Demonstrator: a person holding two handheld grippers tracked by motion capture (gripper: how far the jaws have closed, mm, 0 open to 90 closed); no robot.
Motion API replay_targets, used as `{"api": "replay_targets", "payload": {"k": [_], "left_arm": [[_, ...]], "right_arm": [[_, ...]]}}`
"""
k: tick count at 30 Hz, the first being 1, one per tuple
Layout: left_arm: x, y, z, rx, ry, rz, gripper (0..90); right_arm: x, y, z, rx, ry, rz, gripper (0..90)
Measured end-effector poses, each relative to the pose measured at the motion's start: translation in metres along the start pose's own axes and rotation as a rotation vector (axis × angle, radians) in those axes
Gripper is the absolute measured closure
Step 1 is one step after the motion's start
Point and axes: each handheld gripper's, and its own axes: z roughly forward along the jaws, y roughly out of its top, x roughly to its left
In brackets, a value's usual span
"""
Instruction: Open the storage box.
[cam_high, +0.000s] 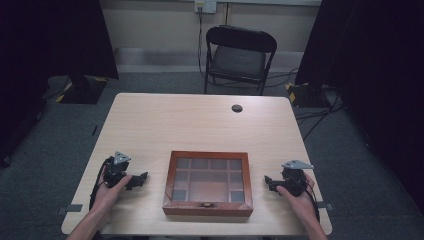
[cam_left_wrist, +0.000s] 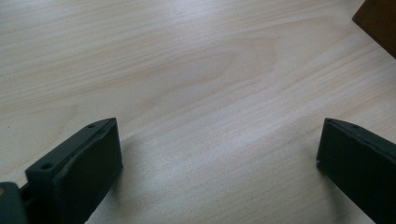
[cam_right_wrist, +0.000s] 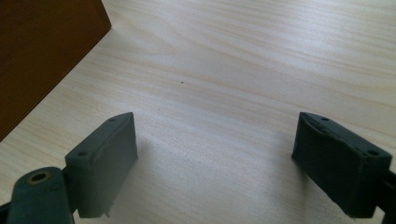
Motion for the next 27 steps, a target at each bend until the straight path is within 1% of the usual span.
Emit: {"api": "replay_targets", "payload": {"k": [5, 9, 11, 12, 14, 15, 16, 17, 19, 20, 21, 22, 23, 24, 26, 27], "left_arm": [[0.000, 0.000, 0.000, -0.001, -0.002, -0.005, 0.0], [0.000, 0.000, 0.000, 0.001, -0.001, -0.003, 0.0], [0.000, 0.000, 0.000, -0.001, -0.001, -0.005, 0.0], [0.000, 0.000, 0.000, 0.000, 0.000, -0.001, 0.0], [0.000, 0.000, 0.000, 0.000, 0.000, -0.001, 0.0], [0.000, 0.000, 0.000, 0.000, 0.000, -0.001, 0.0], [0.000, 0.000, 0.000, -0.001, -0.002, -0.005, 0.0], [0.000, 0.000, 0.000, -0.001, -0.002, -0.005, 0.0], [0.000, 0.000, 0.000, 0.000, 0.000, -0.001, 0.0], [0.000, 0.000, 0.000, 0.001, 0.001, -0.001, 0.0], [0.000, 0.000, 0.000, 0.000, 0.000, 0.000, 0.0], [0.000, 0.000, 0.000, -0.001, -0.002, -0.005, 0.0], [0.000, 0.000, 0.000, 0.000, -0.001, 0.001, 0.0], [0.000, 0.000, 0.000, 0.000, -0.002, 0.001, 0.0], [0.000, 0.000, 0.000, 0.000, -0.002, 0.000, 0.0], [0.000, 0.000, 0.000, 0.000, -0.002, 0.000, 0.0]], "right_arm": [[0.000, 0.000, 0.000, 0.000, 0.000, 0.001, 12.8], [0.000, 0.001, 0.000, -0.001, 0.009, -0.010, 15.6], [0.001, 0.002, -0.002, 0.010, 0.018, -0.014, 21.5], [0.001, 0.002, -0.002, 0.010, 0.018, -0.014, 21.5], [0.001, 0.004, -0.005, 0.027, 0.056, -0.002, 26.2], [0.001, 0.004, -0.005, 0.027, 0.056, -0.002, 26.2], [0.002, 0.007, -0.010, 0.015, 0.087, 0.009, 27.1], [0.002, 0.007, -0.010, 0.015, 0.087, 0.009, 27.1], [0.003, 0.012, -0.017, -0.009, 0.124, 0.020, 31.5], [0.003, 0.012, -0.017, -0.009, 0.124, 0.020, 31.5], [0.004, 0.013, -0.018, -0.011, 0.135, 0.021, 32.4], [0.005, 0.014, -0.020, -0.016, 0.146, 0.025, 33.5], [0.006, 0.016, -0.021, -0.023, 0.168, 0.039, 34.1], [0.010, 0.019, -0.024, -0.026, 0.192, 0.040, 35.5], [0.014, 0.023, -0.026, -0.032, 0.213, 0.016, 35.8], [0.014, 0.023, -0.026, -0.032, 0.213, 0.016, 35.8]]}}
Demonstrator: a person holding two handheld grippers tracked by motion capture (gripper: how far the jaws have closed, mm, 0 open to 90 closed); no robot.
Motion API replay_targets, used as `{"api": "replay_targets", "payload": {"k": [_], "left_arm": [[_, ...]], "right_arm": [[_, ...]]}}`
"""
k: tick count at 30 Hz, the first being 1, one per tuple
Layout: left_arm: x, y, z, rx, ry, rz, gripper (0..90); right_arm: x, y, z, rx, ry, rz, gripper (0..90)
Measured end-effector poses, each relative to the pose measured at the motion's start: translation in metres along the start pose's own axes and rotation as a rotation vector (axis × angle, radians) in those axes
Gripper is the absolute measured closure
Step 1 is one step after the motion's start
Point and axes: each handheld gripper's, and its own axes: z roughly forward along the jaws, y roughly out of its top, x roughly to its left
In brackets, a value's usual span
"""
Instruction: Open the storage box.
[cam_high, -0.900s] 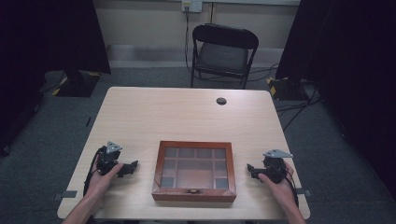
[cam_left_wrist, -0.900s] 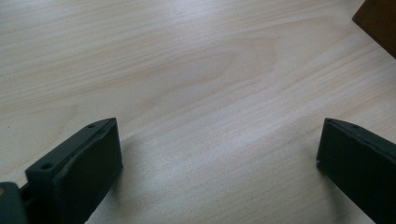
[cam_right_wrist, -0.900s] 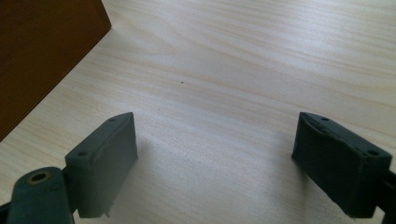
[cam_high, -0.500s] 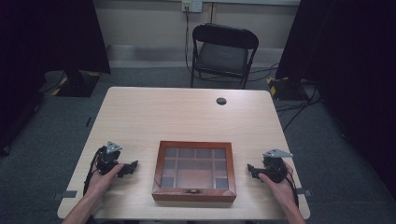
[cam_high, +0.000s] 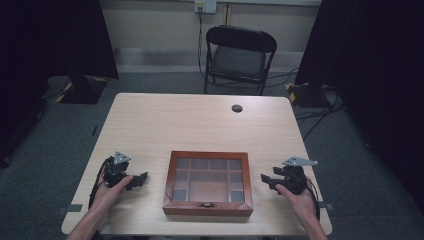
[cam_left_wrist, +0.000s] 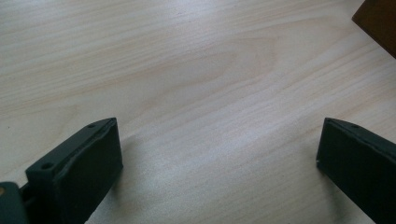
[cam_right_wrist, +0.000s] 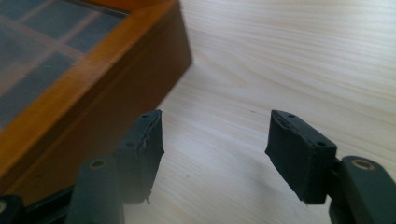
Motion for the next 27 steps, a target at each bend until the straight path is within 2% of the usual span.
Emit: {"api": "replay_targets", "payload": {"k": [1, 9, 10, 12, 13, 17, 21, 22, 26, 27], "left_arm": [[0.000, 0.000, 0.000, 0.000, 0.001, 0.000, 0.0], [0.000, 0.000, 0.000, 0.000, 0.001, 0.000, 0.0], [0.000, 0.000, 0.000, 0.000, 0.001, 0.000, 0.0], [0.000, 0.000, 0.000, 0.000, 0.001, 0.000, 0.0], [0.000, 0.000, 0.000, 0.000, 0.001, 0.000, 0.0], [0.000, 0.000, 0.000, -0.001, 0.000, -0.003, 0.0], [0.000, 0.000, 0.000, 0.000, 0.001, 0.001, 0.0], [0.000, 0.000, 0.000, 0.000, 0.000, -0.002, 0.0], [0.000, 0.000, 0.000, 0.000, 0.001, 0.000, 0.0], [0.000, 0.000, 0.000, 0.000, 0.001, 0.000, 0.0]], "right_arm": [[0.004, 0.003, -0.002, -0.010, 0.020, -0.001, 36.7], [0.019, 0.014, -0.008, -0.051, 0.081, -0.026, 42.2], [0.026, 0.018, -0.010, -0.057, 0.100, -0.046, 44.4], [0.028, 0.019, -0.010, -0.057, 0.113, -0.047, 45.8], [0.035, 0.021, -0.010, -0.049, 0.139, -0.061, 48.1], [0.049, 0.023, -0.008, -0.043, 0.187, -0.096, 51.0], [0.060, 0.028, -0.007, -0.047, 0.219, -0.118, 53.2], [0.068, 0.031, -0.006, -0.041, 0.241, -0.134, 55.2], [0.083, 0.038, 0.002, -0.023, 0.287, -0.174, 57.8], [0.083, 0.038, 0.002, -0.023, 0.287, -0.174, 57.8]]}}
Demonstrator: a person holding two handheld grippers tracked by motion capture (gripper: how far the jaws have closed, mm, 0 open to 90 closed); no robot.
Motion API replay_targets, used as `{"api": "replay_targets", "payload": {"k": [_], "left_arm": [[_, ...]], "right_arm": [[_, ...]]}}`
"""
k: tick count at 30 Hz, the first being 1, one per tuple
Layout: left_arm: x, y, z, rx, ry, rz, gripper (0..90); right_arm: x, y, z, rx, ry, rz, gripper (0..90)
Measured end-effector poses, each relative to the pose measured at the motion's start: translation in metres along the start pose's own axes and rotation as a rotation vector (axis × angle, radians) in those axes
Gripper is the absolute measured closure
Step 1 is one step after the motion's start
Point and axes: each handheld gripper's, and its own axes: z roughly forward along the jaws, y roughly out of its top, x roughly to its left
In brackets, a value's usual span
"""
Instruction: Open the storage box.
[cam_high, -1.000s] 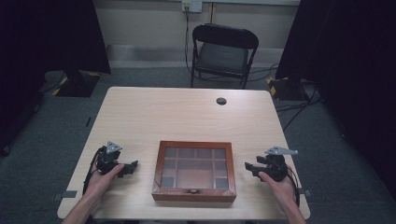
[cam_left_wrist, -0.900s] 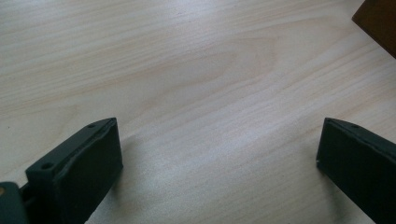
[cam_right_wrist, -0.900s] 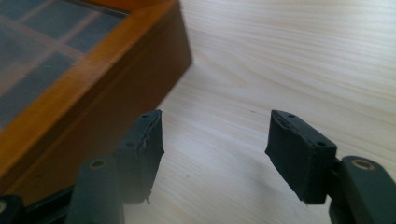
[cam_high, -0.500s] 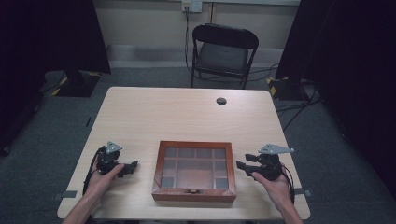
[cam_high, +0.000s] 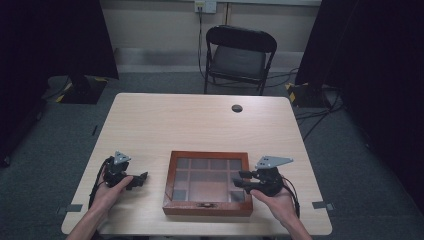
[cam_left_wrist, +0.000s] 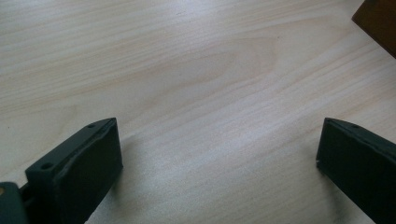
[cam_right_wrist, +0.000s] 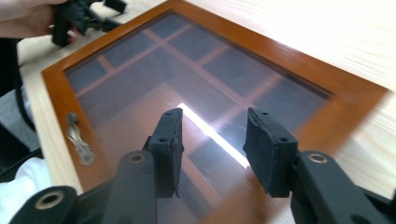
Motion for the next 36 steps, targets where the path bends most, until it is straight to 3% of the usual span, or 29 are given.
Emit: {"api": "replay_targets", "payload": {"k": [5, 9, 15, 28, 36], "left_arm": [[0.000, 0.000, 0.000, 0.000, 0.000, 0.000, 0.0], [0.000, 0.000, 0.000, 0.000, 0.000, 0.000, 0.0], [0.000, 0.000, 0.000, -0.001, -0.003, 0.000, 0.0], [0.000, 0.000, 0.000, 0.000, -0.002, 0.000, 0.0], [0.000, 0.000, 0.000, -0.003, -0.004, -0.010, 0.0]], "right_arm": [[0.016, 0.020, 0.013, 0.001, 0.083, -0.065, 60.9], [0.023, 0.025, 0.019, 0.003, 0.114, -0.090, 63.1], [0.036, 0.017, 0.033, 0.032, 0.174, -0.100, 67.7], [0.047, 0.000, 0.044, 0.122, 0.239, -0.141, 75.0], [0.048, -0.001, 0.042, 0.110, 0.259, -0.146, 77.1]]}}
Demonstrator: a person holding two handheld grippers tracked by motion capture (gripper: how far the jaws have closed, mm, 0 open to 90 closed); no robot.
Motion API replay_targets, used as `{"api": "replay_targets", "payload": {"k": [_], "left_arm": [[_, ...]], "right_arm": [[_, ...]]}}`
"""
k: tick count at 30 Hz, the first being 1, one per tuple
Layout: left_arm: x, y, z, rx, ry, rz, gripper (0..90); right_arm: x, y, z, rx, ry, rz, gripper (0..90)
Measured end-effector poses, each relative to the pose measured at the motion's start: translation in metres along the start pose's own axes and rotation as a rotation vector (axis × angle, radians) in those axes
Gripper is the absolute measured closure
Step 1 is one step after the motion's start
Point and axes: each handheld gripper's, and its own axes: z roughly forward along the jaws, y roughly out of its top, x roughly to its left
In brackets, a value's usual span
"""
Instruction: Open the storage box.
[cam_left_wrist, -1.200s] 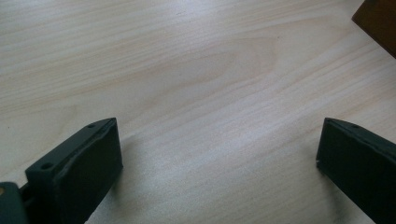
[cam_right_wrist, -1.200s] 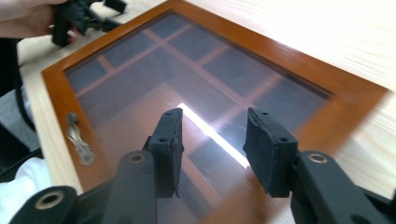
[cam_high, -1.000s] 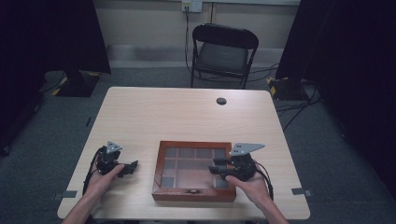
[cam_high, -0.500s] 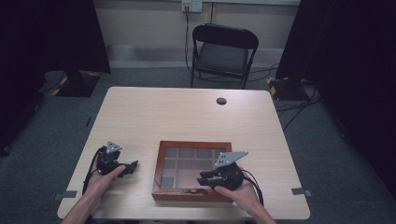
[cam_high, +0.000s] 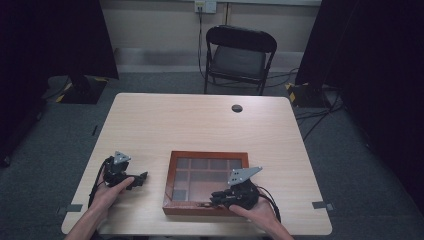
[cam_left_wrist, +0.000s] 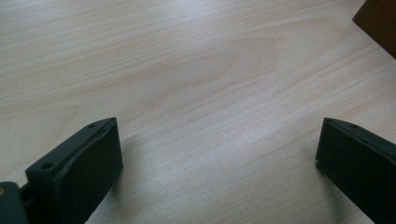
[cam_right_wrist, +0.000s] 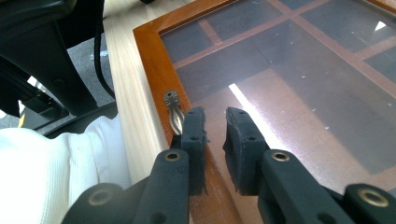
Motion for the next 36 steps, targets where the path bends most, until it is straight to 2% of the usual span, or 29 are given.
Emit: {"api": "replay_targets", "payload": {"k": [7, 12, 17, 21, 25, 31, 35, 36], "left_arm": [[0.000, 0.001, 0.001, 0.003, 0.005, 0.004, 0.0], [-0.001, 0.002, 0.002, -0.001, 0.018, -0.009, 0.0], [0.000, 0.002, 0.002, 0.001, 0.011, -0.007, 0.0], [-0.001, 0.002, 0.002, 0.001, 0.011, -0.008, 0.0], [0.000, 0.002, 0.002, 0.000, 0.011, -0.008, 0.0], [0.000, 0.002, 0.001, 0.003, 0.004, 0.001, 0.3], [-0.001, 0.003, -0.002, 0.018, -0.016, -0.004, 1.3], [-0.002, 0.003, -0.002, 0.020, -0.003, 0.001, 3.0]], "right_arm": [[0.004, 0.001, 0.001, -0.011, 0.021, -0.020, 77.5], [0.006, 0.002, 0.002, -0.012, 0.029, -0.033, 77.9], [0.007, 0.004, 0.003, -0.012, 0.032, -0.048, 77.2], [0.012, 0.004, 0.008, 0.015, 0.028, -0.078, 78.8], [0.012, 0.005, 0.010, 0.015, 0.044, -0.080, 80.9], [0.013, 0.007, 0.009, 0.026, 0.043, -0.100, 82.2], [0.013, 0.009, 0.009, 0.036, 0.043, -0.111, 82.4], [0.013, 0.009, 0.009, 0.035, 0.045, -0.112, 82.5]]}}
